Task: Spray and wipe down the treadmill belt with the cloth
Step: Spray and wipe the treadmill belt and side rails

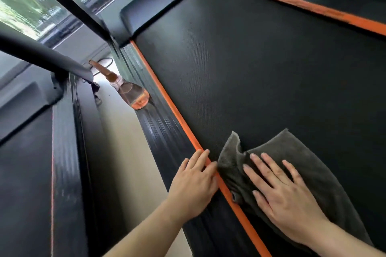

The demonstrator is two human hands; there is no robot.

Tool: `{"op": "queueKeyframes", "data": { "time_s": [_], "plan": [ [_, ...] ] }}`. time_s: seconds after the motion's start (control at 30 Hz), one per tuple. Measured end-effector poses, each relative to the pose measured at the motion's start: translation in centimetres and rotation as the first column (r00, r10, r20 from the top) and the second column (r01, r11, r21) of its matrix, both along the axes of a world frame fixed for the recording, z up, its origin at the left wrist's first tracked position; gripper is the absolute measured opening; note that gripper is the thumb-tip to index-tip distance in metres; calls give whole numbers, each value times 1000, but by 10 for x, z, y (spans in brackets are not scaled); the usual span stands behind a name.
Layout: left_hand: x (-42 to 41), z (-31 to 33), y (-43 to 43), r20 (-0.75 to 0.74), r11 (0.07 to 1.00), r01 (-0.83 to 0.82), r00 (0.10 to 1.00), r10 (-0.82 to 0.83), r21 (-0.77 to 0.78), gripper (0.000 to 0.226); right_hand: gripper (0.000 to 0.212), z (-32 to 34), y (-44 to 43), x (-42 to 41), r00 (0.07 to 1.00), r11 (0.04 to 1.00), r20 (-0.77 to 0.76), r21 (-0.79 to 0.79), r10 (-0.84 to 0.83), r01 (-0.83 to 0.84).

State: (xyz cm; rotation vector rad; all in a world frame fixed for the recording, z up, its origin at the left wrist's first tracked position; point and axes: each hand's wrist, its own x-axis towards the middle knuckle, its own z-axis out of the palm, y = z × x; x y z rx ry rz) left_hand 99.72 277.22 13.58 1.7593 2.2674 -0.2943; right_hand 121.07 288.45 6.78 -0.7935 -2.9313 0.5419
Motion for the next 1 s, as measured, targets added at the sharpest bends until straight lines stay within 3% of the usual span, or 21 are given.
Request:
{"op": "queueKeyframes", "data": {
  "time_s": [0.03,0.1,0.13,0.2,0.33,0.4,0.47,0.53,0.7,0.8,0.87,1.0],
  "plan": [
    [-22,1,4,22,995,-49,999,48,91,48,54,-3,0,-9,998,998,0,12,58,-58],
    [-70,6,14,133,926,-303,951,279,223,54,55,-15,1,-29,993,993,16,35,116,-117],
    [-93,9,21,210,847,-457,887,411,271,59,56,-20,4,-41,992,991,26,58,121,-122],
    [-136,16,32,443,601,-731,678,586,323,63,54,-24,14,-75,993,990,24,84,115,-117],
    [-201,27,63,756,137,-940,333,564,312,75,54,-20,38,-150,995,989,54,118,84,-90],
    [-232,29,77,832,-8,-967,214,512,254,94,54,-17,50,-191,994,990,87,118,72,-82],
    [-264,28,87,890,-88,-977,138,434,194,105,54,-16,65,-233,992,993,120,104,50,-63],
    [-290,26,93,916,-70,-984,129,379,167,100,55,-11,76,-267,984,996,178,80,26,-41],
    [-303,26,90,839,135,-962,275,469,239,55,56,25,91,-323,929,998,369,-34,-30,46],
    [-275,33,79,820,298,-929,340,460,218,47,81,71,81,-323,971,930,218,-327,-100,169],
    [-246,37,67,846,445,-883,349,404,152,43,99,107,67,-310,990,835,58,-532,-128,139],
    [-172,58,58,896,762,-647,361,258,41,36,109,160,43,-264,948,653,-35,-733,-318,192]
  ]
}}
